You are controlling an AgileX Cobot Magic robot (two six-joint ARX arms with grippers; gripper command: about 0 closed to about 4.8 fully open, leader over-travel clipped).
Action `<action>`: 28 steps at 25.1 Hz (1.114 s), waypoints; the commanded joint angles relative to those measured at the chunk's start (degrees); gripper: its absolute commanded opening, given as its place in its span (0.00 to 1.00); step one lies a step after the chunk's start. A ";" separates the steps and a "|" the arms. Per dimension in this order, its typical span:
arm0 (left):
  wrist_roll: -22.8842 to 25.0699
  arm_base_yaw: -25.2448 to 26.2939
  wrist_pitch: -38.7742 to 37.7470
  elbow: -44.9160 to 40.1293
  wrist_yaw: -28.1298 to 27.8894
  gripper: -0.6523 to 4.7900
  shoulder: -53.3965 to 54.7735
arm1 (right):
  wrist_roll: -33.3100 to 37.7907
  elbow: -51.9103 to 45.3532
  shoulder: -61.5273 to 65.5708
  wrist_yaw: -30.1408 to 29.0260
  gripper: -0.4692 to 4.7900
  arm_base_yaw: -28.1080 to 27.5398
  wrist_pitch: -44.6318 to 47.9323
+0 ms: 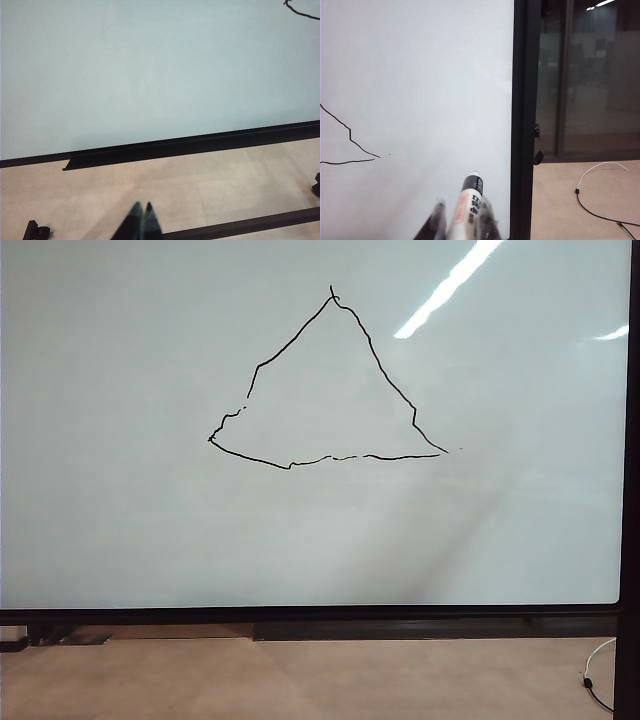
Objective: Pick up the pen on the shelf to the right of the whiteboard and draw a triangle.
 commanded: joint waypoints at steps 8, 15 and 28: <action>0.04 -0.02 -0.26 0.13 0.04 0.11 0.00 | -5.57 0.17 0.02 9.14 0.08 3.76 -1.64; 0.04 -0.02 -0.26 0.13 0.04 0.11 0.00 | -5.53 0.17 0.02 9.22 0.08 4.07 -1.53; 0.04 -0.02 -0.26 0.13 0.04 0.11 0.00 | -5.33 0.31 0.02 9.40 0.08 4.83 -4.79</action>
